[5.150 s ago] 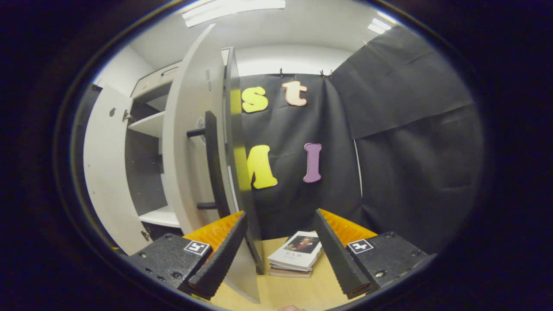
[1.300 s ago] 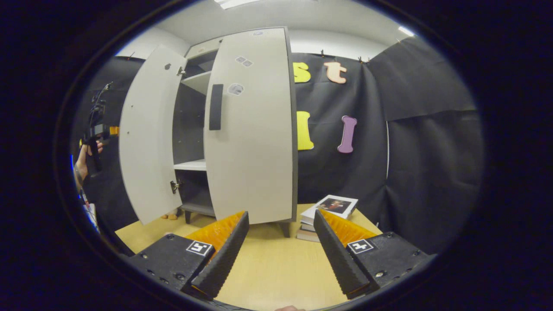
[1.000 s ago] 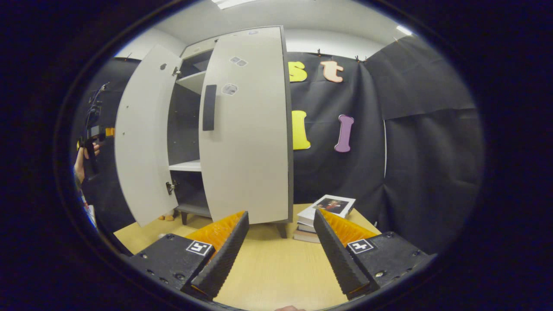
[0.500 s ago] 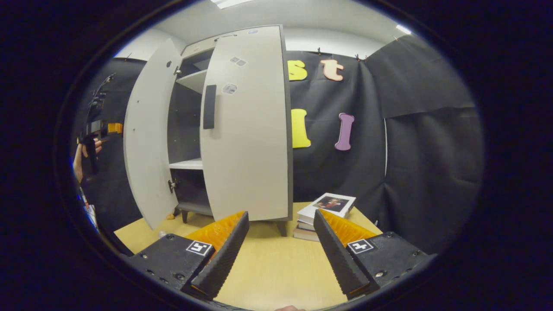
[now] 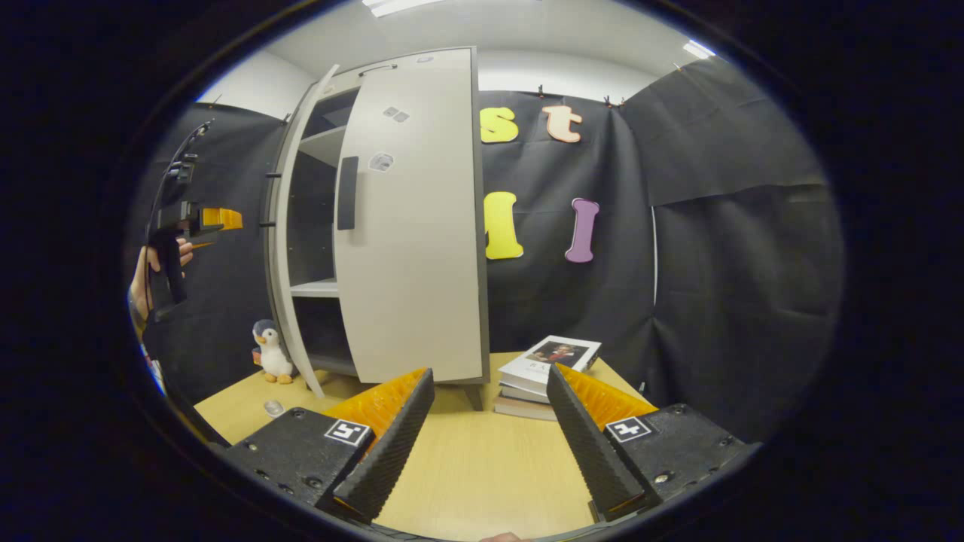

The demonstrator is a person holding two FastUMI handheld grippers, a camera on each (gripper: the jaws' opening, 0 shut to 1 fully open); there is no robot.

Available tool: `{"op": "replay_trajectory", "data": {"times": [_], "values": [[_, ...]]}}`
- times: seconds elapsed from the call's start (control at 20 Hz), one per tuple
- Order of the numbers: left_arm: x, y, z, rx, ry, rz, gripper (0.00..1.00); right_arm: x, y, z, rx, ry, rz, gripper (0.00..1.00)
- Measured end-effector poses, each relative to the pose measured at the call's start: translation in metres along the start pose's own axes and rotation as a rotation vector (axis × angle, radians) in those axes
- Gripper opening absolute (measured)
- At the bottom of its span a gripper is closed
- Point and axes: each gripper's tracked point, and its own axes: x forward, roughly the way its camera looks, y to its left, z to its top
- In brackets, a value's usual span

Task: Grasp the bottle in the cabinet with the left hand and place it on the coaster, then close the right door with the right hand and the left door with the left hand.

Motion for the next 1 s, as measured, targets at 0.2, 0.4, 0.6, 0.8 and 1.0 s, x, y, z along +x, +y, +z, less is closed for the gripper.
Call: {"op": "replay_trajectory", "data": {"times": [0.2,0.4,0.6,0.8,1.0], "values": [[-0.010,-0.018,0.000,0.002,-0.012,-0.063,0.95,0.000,-0.002,0.004,0.019,-0.005,-0.002,0.94],[-0.048,-0.028,-0.026,0.015,-0.014,-0.081,0.95,0.003,0.010,0.004,0.032,-0.001,0.019,0.94],[-0.089,-0.030,-0.084,-0.051,0.034,0.001,0.95,0.010,0.017,0.000,0.038,0.021,0.026,0.99],[-0.108,-0.037,-0.135,-0.083,0.068,0.045,0.95,0.011,0.029,-0.009,0.080,0.059,0.066,0.99],[-0.119,-0.033,-0.158,0.002,0.087,0.098,0.95,0.007,0.031,-0.011,0.062,0.058,0.061,0.94]]}}
